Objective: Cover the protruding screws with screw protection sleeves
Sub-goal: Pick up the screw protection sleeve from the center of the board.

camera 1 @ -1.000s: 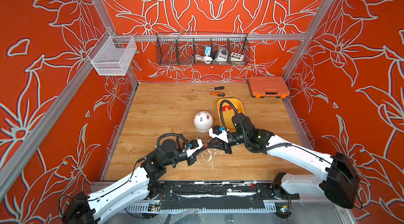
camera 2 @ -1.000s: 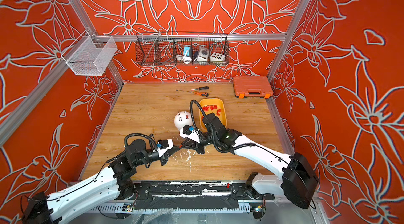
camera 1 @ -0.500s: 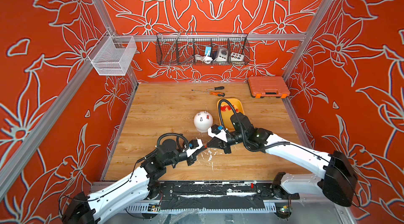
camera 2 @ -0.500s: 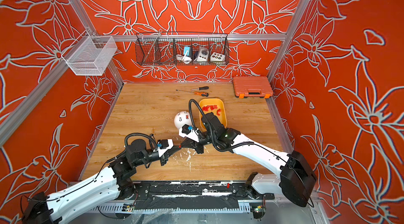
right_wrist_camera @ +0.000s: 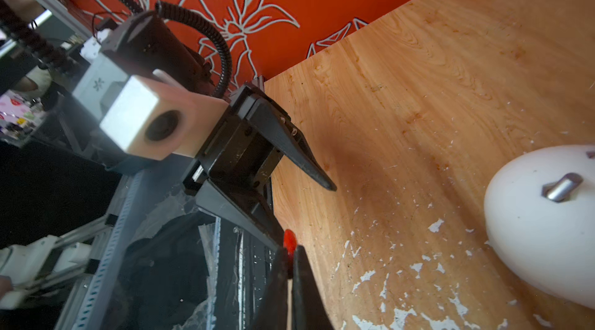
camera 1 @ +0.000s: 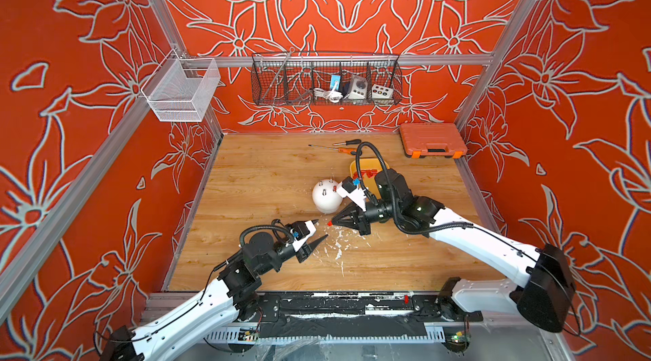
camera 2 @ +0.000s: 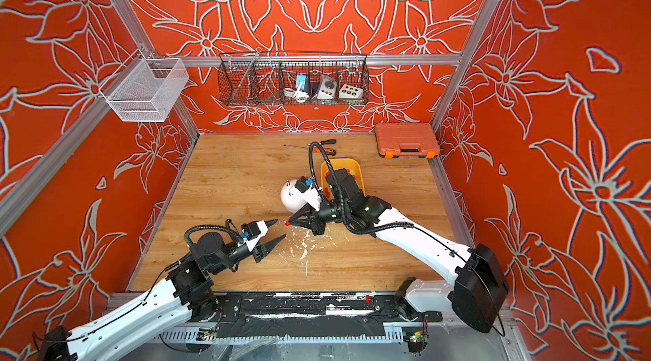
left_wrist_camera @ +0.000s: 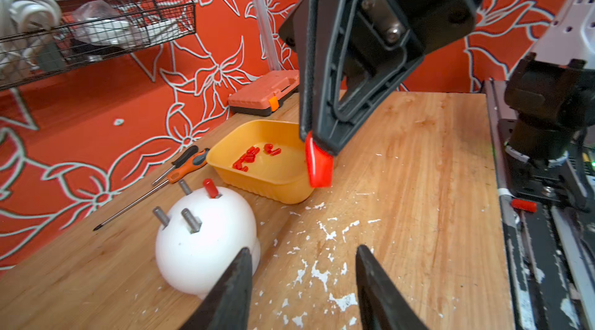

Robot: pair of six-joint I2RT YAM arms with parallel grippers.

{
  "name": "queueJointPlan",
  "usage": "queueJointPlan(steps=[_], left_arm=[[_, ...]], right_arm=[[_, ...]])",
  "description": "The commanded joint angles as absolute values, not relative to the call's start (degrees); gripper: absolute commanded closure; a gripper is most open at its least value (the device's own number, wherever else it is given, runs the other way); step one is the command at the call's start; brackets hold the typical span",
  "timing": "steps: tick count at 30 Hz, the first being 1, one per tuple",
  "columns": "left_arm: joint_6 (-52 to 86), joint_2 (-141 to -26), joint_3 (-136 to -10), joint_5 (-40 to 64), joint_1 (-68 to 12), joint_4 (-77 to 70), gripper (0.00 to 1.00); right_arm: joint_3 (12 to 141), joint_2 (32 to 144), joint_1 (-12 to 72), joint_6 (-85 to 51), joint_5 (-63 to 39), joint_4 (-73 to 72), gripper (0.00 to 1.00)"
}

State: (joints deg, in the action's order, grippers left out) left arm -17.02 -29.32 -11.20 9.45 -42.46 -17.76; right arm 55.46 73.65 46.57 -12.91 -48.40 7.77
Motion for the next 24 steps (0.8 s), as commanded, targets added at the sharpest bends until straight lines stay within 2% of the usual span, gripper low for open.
queueJointPlan(steps=[1, 7, 18, 24], left_arm=[[-18.15, -28.27, -10.68, 5.63, -42.71, -19.54, 0.5], [-18.28, -27.47, -10.15, 7.96, -42.71, -20.57, 0.48], [-18.39, -29.3, -10.17, 9.37, -42.71, -21.62, 0.46], [-18.51, -30.22, -10.32, 9.65, -42.71, -21.77, 0.56]], right_arm=[[56.51, 75.59, 46.41, -26.78, -49.97, 4.77, 1.0], [58.27, 80.74, 46.42, -30.3, -51.56, 3.36, 1.0], [58.31, 82.46, 46.58, -32.37, -52.6, 0.08, 1.0], [58.62, 83.15, 46.93, -31.64, -53.2, 1.0, 1.0]])
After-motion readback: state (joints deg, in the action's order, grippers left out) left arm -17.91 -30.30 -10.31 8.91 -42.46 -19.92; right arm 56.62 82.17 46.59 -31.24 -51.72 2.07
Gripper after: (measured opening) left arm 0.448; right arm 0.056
